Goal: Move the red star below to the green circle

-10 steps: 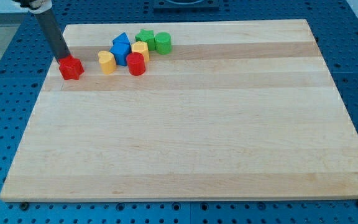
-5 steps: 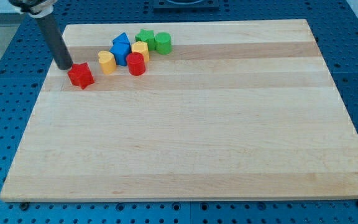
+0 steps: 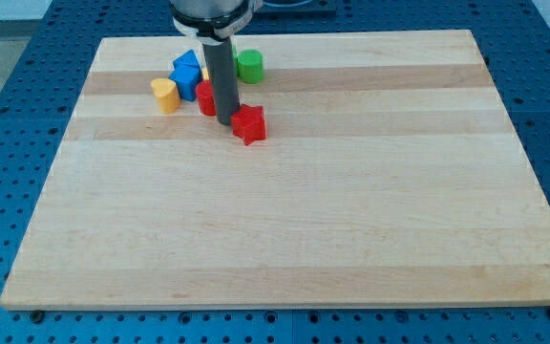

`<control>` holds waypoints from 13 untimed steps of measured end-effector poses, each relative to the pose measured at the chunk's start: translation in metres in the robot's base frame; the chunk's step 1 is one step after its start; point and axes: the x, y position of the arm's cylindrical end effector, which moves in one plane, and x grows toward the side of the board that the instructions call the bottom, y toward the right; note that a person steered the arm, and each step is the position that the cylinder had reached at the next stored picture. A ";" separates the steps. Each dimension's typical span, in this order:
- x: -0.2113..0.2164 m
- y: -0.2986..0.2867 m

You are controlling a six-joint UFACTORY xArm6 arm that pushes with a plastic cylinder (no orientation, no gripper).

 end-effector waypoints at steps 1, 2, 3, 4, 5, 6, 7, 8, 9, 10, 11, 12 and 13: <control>0.037 0.000; 0.079 0.000; 0.096 0.029; 0.078 0.026; 0.048 0.025; 0.017 0.025; -0.010 0.025; -0.012 0.049; -0.009 0.100; -0.017 0.121; -0.032 0.103; -0.032 0.070; -0.034 0.058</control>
